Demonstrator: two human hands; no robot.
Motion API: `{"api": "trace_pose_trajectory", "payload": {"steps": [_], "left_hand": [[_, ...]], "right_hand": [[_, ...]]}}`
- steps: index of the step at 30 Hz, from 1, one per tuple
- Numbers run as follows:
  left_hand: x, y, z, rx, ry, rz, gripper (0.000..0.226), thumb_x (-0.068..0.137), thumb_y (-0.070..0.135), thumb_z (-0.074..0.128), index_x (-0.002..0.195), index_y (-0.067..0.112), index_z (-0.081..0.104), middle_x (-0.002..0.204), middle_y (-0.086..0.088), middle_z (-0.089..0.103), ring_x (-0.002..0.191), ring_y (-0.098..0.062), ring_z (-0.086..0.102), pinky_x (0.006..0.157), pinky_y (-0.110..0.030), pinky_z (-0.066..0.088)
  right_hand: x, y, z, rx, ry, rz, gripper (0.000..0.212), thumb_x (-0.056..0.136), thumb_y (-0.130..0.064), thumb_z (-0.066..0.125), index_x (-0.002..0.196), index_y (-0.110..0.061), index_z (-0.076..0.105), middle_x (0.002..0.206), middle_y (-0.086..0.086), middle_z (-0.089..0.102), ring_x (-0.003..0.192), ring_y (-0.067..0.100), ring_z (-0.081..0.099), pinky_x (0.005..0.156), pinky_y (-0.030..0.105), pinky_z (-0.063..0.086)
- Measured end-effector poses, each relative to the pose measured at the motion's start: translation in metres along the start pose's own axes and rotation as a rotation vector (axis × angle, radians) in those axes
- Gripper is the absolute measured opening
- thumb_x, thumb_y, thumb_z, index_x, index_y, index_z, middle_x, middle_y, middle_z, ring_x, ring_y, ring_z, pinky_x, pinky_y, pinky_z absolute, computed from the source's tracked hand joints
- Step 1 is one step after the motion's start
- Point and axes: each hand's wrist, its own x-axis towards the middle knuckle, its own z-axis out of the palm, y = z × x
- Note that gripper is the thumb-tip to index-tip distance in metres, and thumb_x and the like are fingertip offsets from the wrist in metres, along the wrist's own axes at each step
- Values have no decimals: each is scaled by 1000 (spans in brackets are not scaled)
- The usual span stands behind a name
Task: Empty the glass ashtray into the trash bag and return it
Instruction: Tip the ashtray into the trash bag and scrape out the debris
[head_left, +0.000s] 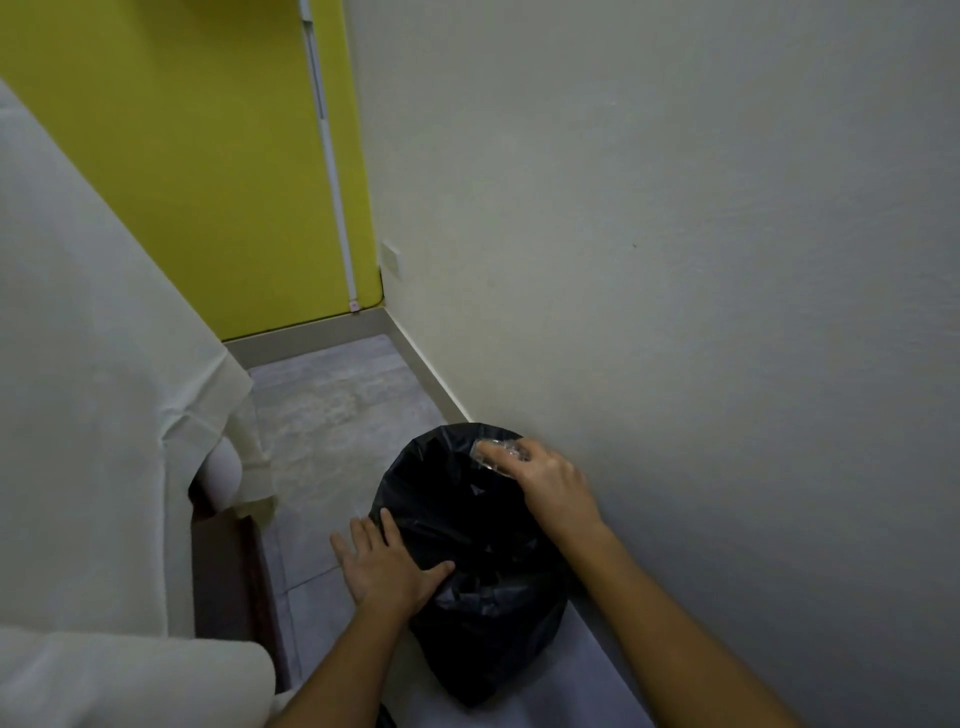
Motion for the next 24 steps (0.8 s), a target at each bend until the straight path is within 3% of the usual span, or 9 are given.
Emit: {"api": "trace_pose_trajectory", "payload": {"steps": [2, 5, 7, 9, 11, 13, 15, 17, 24], "left_hand": [[-3, 1, -1, -4, -3, 0, 116, 76, 87, 23, 153, 8, -11, 162, -18, 3, 151, -32, -2, 118, -56, -2], [-3, 3, -6, -55, 27, 26, 112, 78, 86, 22, 154, 11, -11, 162, -20, 0, 150, -33, -4, 117, -56, -2], [-4, 7, -11, -164, 82, 106, 108, 79, 85, 21, 155, 13, -9, 162, -18, -4, 150, -32, -7, 118, -55, -3], [-1, 13, -17, -266, 144, 249, 115, 70, 90, 11, 155, 14, -4, 163, -12, -4, 151, -28, -7, 119, -53, -3], [-1, 20, -28, -298, 199, 420, 131, 54, 96, 0, 155, 14, -4, 164, -5, -1, 151, -23, -5, 119, -52, -4], [-1, 27, -37, -320, 230, 535, 126, 64, 93, 29, 155, 15, -8, 164, 0, 0, 151, -20, -5, 119, -51, -7], [-4, 34, -45, -365, 223, 573, 128, 67, 79, 58, 155, 14, -10, 164, 3, 1, 151, -19, -4, 119, -49, -9], [-6, 39, -54, -394, 223, 581, 131, 65, 75, 65, 155, 13, -8, 164, 2, 5, 151, -19, -1, 119, -50, -8], [0, 47, -74, -440, 222, 592, 132, 63, 74, 68, 155, 11, -1, 162, -1, 16, 150, -19, 5, 120, -50, -7]], "right_hand": [[1, 1, 3, 97, -30, 88, 59, 87, -9, 47, 136, -42, 42, 124, 12, 58, 103, 36, 61, 81, 41, 51], [8, 6, -2, 371, 62, 396, 68, 80, 6, 46, 131, -38, 52, 112, 15, 68, 98, 34, 64, 81, 36, 49], [11, 12, -5, 517, 12, 539, 68, 80, 8, 42, 128, -38, 55, 112, 15, 70, 95, 35, 66, 81, 38, 55], [11, 14, -9, 721, -18, 643, 67, 81, 6, 40, 127, -40, 56, 117, 7, 67, 85, 36, 68, 68, 47, 60], [8, 16, -12, 954, -46, 741, 60, 87, 5, 44, 128, -39, 55, 120, 1, 58, 76, 31, 67, 49, 48, 59], [5, 18, -16, 1144, -84, 782, 53, 92, 1, 51, 130, -36, 52, 123, 3, 52, 81, 29, 65, 47, 50, 59], [5, 20, -20, 1247, -127, 787, 51, 93, 0, 53, 132, -34, 50, 129, 6, 50, 98, 36, 63, 47, 50, 59], [5, 22, -24, 1302, -166, 776, 51, 93, 0, 54, 132, -33, 49, 132, 9, 50, 107, 40, 59, 44, 47, 58], [8, 29, -38, 1405, -224, 758, 56, 90, 2, 56, 135, -32, 45, 133, 15, 52, 103, 42, 62, 44, 44, 59]]}}
